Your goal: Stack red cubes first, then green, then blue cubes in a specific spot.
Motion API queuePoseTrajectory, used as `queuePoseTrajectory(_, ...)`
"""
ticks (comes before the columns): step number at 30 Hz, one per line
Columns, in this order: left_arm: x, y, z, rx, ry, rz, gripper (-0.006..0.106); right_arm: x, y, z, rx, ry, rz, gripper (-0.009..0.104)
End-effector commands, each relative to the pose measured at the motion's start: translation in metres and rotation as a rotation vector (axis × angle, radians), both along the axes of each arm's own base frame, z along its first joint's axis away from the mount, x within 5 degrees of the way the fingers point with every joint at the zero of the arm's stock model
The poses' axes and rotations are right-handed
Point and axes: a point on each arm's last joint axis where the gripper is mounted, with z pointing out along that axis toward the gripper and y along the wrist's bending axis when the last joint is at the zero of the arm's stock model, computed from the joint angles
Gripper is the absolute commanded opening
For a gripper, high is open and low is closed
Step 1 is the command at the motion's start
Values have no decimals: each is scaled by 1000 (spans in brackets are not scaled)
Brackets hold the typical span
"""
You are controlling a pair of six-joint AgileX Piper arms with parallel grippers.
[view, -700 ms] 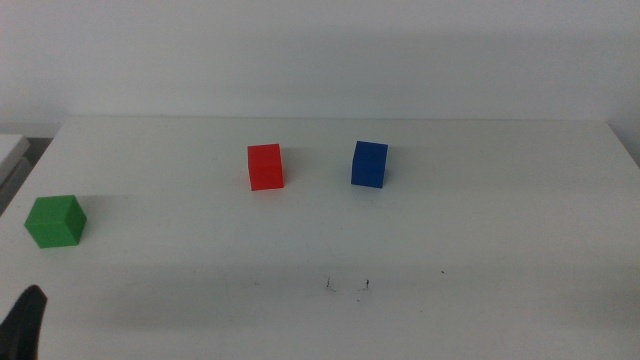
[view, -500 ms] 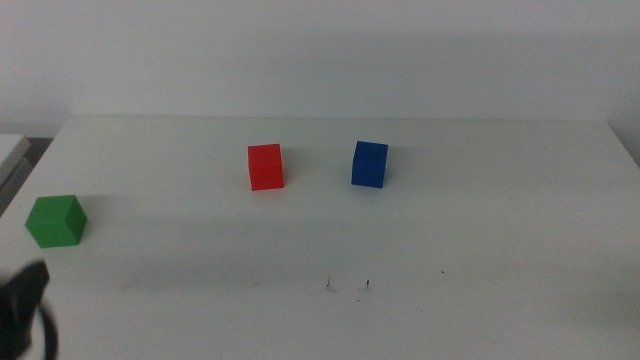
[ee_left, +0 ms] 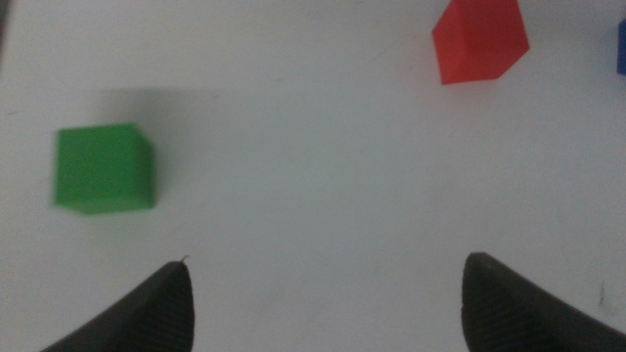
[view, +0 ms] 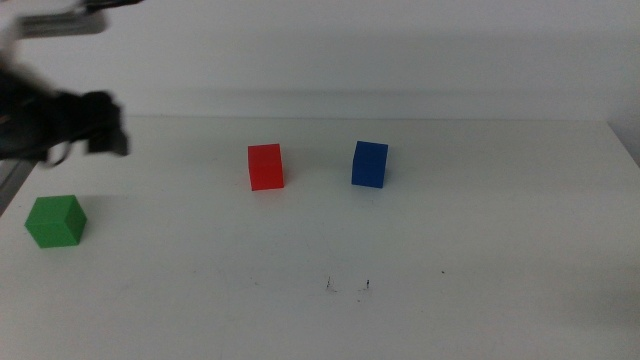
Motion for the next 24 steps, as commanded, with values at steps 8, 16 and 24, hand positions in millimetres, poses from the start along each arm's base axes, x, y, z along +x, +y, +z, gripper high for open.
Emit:
queuePoseTrajectory(8,109,-88,-39,-3,148,8,94,0,0,0,-8,-11,-7,93)
queuePoseTrajectory(16,180,-143,-84,-13,161,-13,94,0,0,0,-8,-11,-7,93)
queuePoseTrajectory(24,213,-150,-130,35,179,33,94,0,0,0,-8,-11,-7,93)
